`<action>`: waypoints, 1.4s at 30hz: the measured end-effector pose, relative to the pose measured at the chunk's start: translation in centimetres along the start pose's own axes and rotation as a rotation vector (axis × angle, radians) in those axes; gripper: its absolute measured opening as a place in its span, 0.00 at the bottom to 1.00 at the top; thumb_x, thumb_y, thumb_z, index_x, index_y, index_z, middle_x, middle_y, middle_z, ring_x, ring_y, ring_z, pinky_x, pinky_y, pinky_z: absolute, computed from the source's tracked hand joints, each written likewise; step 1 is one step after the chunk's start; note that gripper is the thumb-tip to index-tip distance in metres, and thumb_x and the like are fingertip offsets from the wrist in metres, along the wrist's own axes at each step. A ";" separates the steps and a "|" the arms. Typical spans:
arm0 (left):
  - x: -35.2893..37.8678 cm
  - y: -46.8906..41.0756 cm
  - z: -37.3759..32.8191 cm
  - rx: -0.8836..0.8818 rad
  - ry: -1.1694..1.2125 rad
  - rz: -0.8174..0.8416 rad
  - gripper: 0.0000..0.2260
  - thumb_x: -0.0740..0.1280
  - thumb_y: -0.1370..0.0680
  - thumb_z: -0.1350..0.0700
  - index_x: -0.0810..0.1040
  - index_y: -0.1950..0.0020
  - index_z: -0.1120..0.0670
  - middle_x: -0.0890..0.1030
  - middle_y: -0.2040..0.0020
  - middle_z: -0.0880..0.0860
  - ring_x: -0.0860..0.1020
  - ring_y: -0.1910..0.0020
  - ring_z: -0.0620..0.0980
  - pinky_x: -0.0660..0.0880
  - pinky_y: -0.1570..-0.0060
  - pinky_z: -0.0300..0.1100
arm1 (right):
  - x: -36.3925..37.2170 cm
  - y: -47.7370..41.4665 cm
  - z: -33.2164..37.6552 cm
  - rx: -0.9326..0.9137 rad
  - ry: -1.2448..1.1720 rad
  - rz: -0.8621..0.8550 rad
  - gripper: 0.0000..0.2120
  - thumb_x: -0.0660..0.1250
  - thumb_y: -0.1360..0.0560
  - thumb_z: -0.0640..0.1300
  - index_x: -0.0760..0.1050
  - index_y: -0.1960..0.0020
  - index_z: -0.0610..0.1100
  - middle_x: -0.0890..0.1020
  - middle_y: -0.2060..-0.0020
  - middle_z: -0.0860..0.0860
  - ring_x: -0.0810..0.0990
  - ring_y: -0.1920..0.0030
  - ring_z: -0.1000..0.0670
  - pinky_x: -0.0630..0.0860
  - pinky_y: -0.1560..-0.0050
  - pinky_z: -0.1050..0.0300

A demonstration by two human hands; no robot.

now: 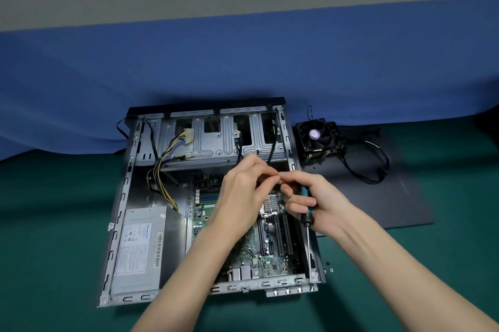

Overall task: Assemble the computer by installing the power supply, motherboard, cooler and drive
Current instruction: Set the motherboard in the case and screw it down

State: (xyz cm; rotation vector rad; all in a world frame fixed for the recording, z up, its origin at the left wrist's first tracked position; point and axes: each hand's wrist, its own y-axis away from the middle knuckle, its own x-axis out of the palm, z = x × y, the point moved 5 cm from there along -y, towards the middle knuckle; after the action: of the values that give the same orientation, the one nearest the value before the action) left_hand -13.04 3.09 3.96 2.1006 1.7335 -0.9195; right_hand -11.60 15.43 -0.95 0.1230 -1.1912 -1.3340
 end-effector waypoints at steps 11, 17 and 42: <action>9.5 7.2 6.0 -0.408 -0.009 0.843 0.02 0.70 0.24 0.58 0.78 0.57 0.55 0.77 0.57 0.47 0.76 0.60 0.42 0.77 0.48 0.40 | -3.3 -1.2 2.6 -0.574 1.510 -0.786 0.20 0.66 0.26 0.60 0.68 0.60 0.44 0.79 0.66 0.47 0.78 0.60 0.39 0.72 0.61 0.50; 13.3 7.7 7.3 -0.336 -0.177 1.047 0.10 0.63 0.23 0.66 0.70 0.59 0.52 0.75 0.55 0.51 0.78 0.56 0.46 0.77 0.52 0.44 | -4.4 -2.0 2.0 -0.774 1.346 -0.818 0.19 0.69 0.28 0.56 0.61 0.66 0.49 0.70 0.76 0.55 0.69 0.70 0.43 0.61 0.67 0.53; 15.7 7.5 6.9 -0.012 -0.549 1.061 0.13 0.70 0.28 0.63 0.68 0.68 0.56 0.72 0.40 0.60 0.64 0.35 0.60 0.54 0.27 0.51 | -4.4 -2.1 2.0 -0.818 1.259 -0.793 0.21 0.71 0.30 0.52 0.59 0.69 0.50 0.68 0.78 0.54 0.68 0.74 0.48 0.62 0.69 0.54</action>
State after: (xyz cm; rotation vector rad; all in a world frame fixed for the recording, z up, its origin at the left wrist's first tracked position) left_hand -6.62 9.54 -12.47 2.0355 0.2492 -0.9482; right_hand -13.51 19.30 -4.03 0.7567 0.5608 -1.8263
